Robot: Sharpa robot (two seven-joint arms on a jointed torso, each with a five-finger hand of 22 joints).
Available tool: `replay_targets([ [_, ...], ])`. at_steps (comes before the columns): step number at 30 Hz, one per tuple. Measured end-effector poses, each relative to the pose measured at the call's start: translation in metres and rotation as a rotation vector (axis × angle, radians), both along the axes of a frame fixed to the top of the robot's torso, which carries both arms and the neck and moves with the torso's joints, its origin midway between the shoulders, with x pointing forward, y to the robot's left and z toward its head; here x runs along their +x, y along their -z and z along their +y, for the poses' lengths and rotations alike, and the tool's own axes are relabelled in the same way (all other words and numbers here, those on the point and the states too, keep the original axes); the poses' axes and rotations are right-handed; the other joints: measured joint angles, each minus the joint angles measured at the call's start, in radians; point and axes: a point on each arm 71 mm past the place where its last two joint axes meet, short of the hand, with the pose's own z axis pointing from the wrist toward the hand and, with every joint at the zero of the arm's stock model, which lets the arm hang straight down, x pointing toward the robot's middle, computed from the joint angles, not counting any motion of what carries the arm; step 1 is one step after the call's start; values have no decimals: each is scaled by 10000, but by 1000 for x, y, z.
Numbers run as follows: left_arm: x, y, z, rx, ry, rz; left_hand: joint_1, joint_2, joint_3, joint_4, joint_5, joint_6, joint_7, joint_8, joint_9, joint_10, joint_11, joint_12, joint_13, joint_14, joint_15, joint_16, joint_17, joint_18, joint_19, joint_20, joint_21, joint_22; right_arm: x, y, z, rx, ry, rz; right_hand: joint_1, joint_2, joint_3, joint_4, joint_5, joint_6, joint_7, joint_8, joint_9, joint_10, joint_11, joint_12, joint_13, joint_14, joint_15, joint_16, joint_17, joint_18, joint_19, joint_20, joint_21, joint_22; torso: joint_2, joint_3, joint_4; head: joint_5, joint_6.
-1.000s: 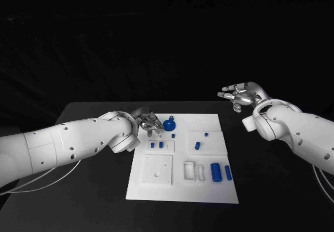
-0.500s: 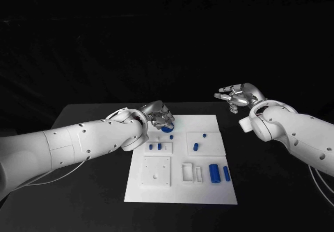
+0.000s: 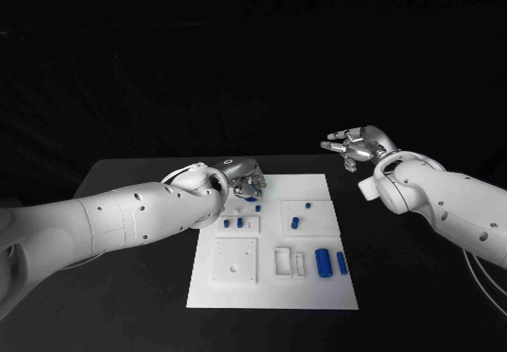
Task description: Assemble the parts on the task board
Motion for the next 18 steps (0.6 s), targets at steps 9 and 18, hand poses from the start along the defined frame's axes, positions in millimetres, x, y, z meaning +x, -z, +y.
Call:
replay_targets([
  [9, -2, 5, -5, 720, 467, -2, 96, -175, -117, 447, -40, -35, 36, 0, 0, -509, 109, 0, 1, 141, -1, 138, -91, -6, 128, 20, -10, -1, 0, 0, 2, 18, -54, -15, 0, 0, 0, 0, 59, 0, 0, 0, 0, 0, 0, 2, 0, 0, 0, 0, 0, -1, 0, 0, 1, 0, -7, -6, 6, -49, -13],
  [18, -4, 11, -6, 1362, 840, 443, 223, -302, -30, 907, 3, -37, -28, 1, -13, -667, 22, 0, -5, 394, -110, 236, -159, 5, 232, 17, -56, -2, -1, -1, 3, 19, -69, -22, 0, 0, 0, 0, 59, 0, 0, 0, 0, 1, 0, 3, 1, 0, 0, 0, 1, 0, 0, 0, 1, 0, -12, -12, 26, -85, -47],
])
